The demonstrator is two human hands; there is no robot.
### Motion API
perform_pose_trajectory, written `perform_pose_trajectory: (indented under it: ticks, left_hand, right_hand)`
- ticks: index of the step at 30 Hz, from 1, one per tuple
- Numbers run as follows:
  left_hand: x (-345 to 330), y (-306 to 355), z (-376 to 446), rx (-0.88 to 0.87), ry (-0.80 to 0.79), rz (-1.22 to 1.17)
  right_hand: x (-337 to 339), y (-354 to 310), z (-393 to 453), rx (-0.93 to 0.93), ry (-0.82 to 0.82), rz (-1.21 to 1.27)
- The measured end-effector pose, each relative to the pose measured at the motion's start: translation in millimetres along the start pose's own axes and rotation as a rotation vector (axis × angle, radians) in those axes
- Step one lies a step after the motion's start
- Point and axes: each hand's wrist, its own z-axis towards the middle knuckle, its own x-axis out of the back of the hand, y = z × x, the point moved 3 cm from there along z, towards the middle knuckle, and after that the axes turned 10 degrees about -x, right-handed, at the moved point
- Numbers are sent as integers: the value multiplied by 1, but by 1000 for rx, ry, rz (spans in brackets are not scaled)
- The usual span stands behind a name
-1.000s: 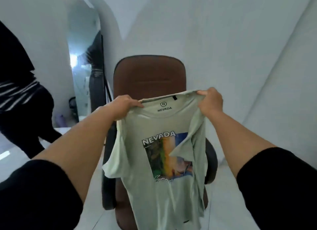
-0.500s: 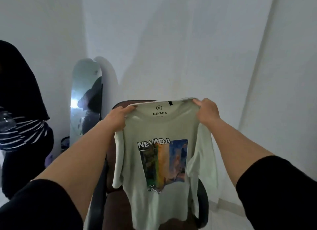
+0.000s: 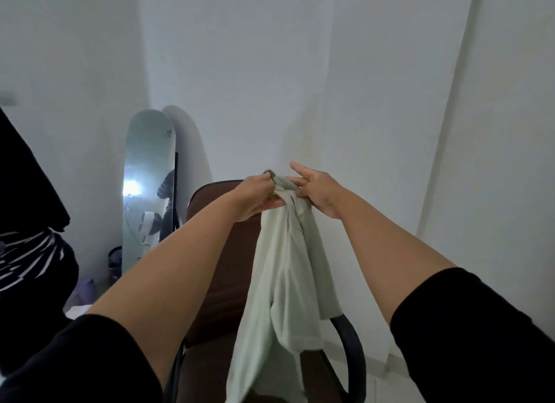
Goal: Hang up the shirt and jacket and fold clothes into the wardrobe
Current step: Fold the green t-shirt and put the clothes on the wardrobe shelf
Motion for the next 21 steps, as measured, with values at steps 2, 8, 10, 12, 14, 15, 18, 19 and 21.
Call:
perform_pose_trajectory:
  ticks: [2, 8, 10, 12, 14, 15, 18, 19, 21]
  left_hand:
    - [-1, -8, 4, -65, -31, 72]
    - [15, -10, 6, -264, 39, 595]
    - [16, -5, 5, -324, 47, 631]
    - [16, -1, 6, -356, 33, 657]
    - [18, 5, 7, -360, 54, 743]
    - [20, 7, 8, -359, 76, 793]
    - [25, 15, 9, -379, 126, 889]
    - [27, 17, 9, -381, 145, 908]
    - [30, 20, 11, -373, 224, 959]
  right_hand:
    - [1, 0, 4, 3, -37, 44]
    - [0, -1, 14, 12, -178, 137]
    - [-1, -2, 16, 30, -210, 144]
    - [0, -4, 17, 57, -236, 152]
    - [2, -6, 17, 86, -228, 168]
    - [3, -6, 16, 99, -203, 171]
    - [8, 1, 13, 116, -88, 157]
    - [10, 6, 11, 108, -62, 133]
    - [10, 19, 6, 93, -22, 2]
